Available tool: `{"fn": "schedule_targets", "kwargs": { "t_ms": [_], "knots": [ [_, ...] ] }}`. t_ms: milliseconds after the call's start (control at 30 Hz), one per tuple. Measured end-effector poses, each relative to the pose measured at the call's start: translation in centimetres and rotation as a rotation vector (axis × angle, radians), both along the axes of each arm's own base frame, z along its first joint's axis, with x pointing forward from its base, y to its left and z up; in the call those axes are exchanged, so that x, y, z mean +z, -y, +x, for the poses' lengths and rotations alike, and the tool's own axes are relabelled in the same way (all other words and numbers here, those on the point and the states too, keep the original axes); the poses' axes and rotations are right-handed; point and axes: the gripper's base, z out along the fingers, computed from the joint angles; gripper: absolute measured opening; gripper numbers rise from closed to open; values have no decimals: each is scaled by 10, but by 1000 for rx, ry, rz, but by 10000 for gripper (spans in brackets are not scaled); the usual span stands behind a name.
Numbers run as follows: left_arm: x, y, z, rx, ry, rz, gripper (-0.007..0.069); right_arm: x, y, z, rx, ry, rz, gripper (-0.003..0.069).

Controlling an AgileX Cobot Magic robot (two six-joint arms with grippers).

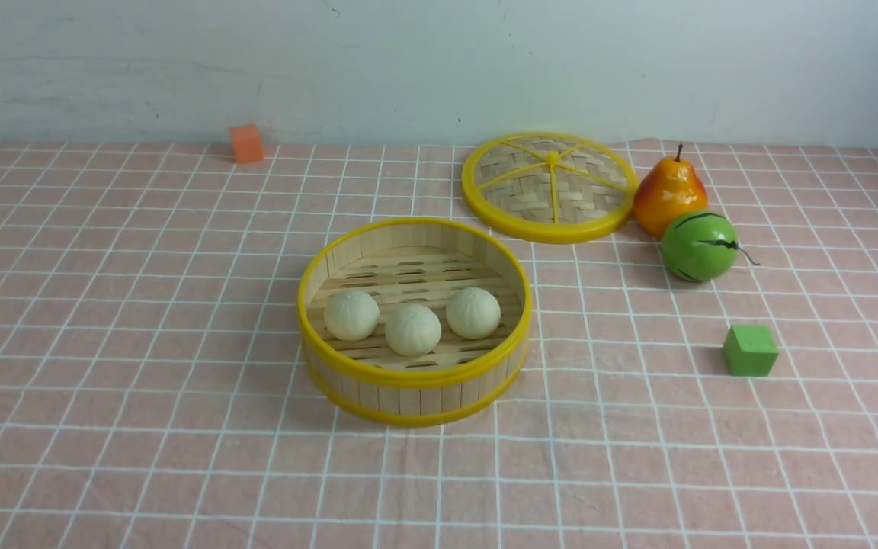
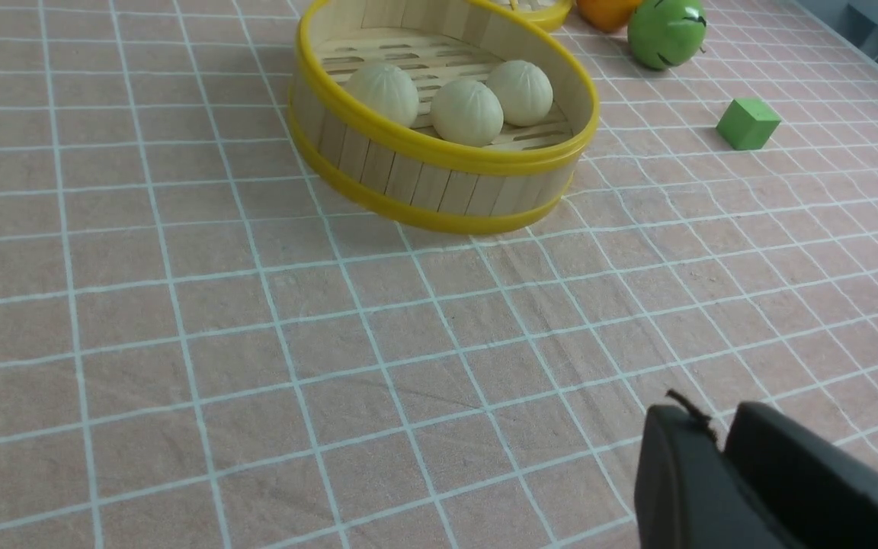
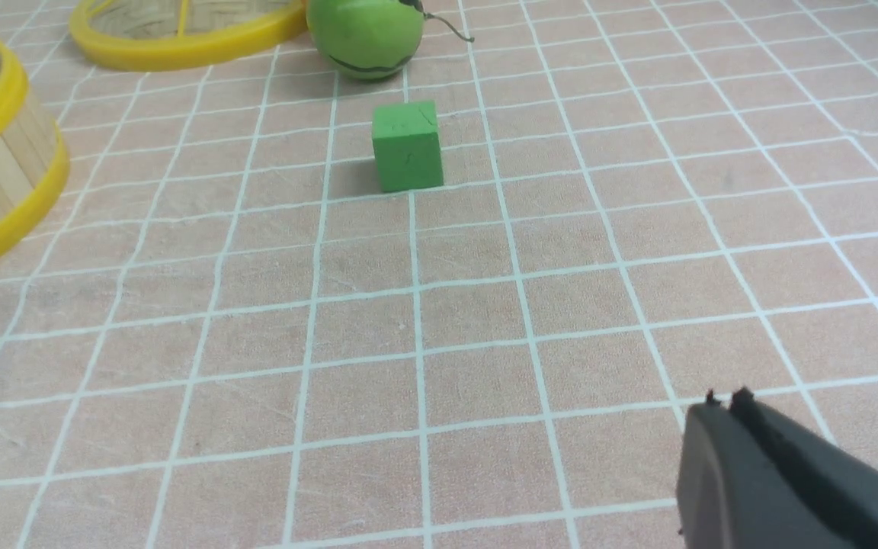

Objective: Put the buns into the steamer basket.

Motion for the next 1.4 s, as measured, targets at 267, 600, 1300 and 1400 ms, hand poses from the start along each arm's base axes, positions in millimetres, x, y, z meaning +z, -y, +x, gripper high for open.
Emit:
{"fn": "schedule_targets", "kwargs": {
  "t_ms": [267,600,1300,1400],
  "knots": [
    [-3,1,2,2,8,-1,91,0,0,0,0,0,0,0],
    [6,4,15,33,303,-77,-14,0,0,0,0,0,-1,9],
    [-91,-15,36,538,234,33,-13,0,0,0,0,1,-1,33],
    [-101,-15,34,545,131,63,-13,0,0,0,0,1,-1,36]
  ]
}}
